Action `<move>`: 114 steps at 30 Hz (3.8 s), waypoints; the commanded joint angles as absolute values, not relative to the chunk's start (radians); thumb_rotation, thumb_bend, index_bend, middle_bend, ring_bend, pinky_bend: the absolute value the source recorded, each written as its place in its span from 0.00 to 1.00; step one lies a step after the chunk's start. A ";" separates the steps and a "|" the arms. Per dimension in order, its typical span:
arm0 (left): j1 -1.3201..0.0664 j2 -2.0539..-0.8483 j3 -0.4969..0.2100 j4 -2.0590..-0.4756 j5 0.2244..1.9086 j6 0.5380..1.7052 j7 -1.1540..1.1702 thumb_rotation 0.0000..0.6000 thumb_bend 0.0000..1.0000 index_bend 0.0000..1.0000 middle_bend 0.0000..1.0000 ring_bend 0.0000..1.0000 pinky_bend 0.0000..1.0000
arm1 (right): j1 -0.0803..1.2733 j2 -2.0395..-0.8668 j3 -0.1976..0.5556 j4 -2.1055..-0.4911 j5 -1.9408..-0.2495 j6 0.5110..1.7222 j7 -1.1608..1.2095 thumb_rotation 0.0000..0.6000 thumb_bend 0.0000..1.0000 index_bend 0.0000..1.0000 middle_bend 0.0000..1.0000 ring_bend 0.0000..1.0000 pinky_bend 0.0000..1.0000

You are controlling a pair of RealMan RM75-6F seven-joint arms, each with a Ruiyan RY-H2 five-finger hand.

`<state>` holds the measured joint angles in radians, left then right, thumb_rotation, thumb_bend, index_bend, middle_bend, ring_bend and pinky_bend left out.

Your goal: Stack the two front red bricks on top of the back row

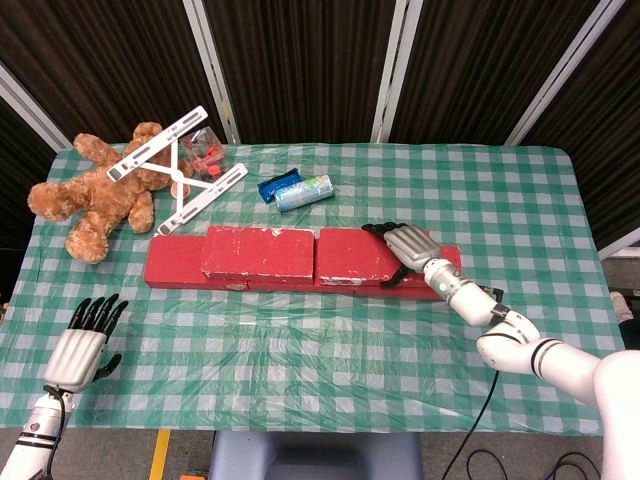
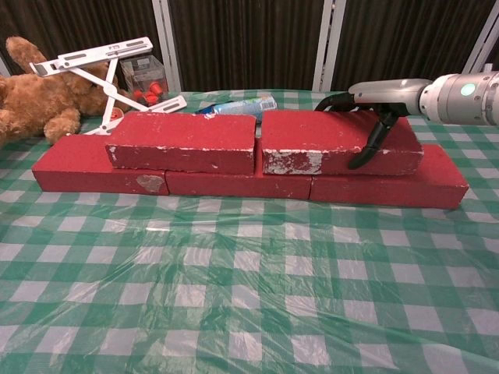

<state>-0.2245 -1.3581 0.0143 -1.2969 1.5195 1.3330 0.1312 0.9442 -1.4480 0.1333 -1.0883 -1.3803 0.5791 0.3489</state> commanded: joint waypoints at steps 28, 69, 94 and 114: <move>-0.227 -1.364 0.014 -1.283 1.537 1.345 0.107 1.00 0.29 0.00 0.00 0.00 0.03 | 0.955 -1.452 0.161 -1.143 -1.209 0.522 0.172 1.00 0.03 0.00 0.08 0.05 0.39; -0.232 -1.380 0.007 -1.270 1.517 1.328 0.124 1.00 0.29 0.00 0.00 0.00 0.03 | 0.926 -1.415 0.174 -1.198 -1.260 0.569 0.216 0.90 0.00 0.00 0.00 0.00 0.25; -0.223 -1.377 0.018 -1.299 1.544 1.356 0.153 1.00 0.29 0.00 0.00 0.00 0.03 | 0.659 -1.187 -0.001 -1.173 -1.458 0.801 0.330 0.66 0.31 0.26 0.00 0.00 0.00; -0.211 -1.362 0.016 -1.304 1.544 1.375 0.142 1.00 0.29 0.00 0.00 0.00 0.03 | 0.735 -1.305 0.022 -1.171 -1.465 0.713 0.322 0.65 0.31 0.21 0.00 0.00 0.00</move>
<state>-0.2108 -1.3618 0.0159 -1.3041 1.5440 1.3755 0.1418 0.7340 -1.3044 0.0216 -1.1704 -1.4654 0.7135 0.3229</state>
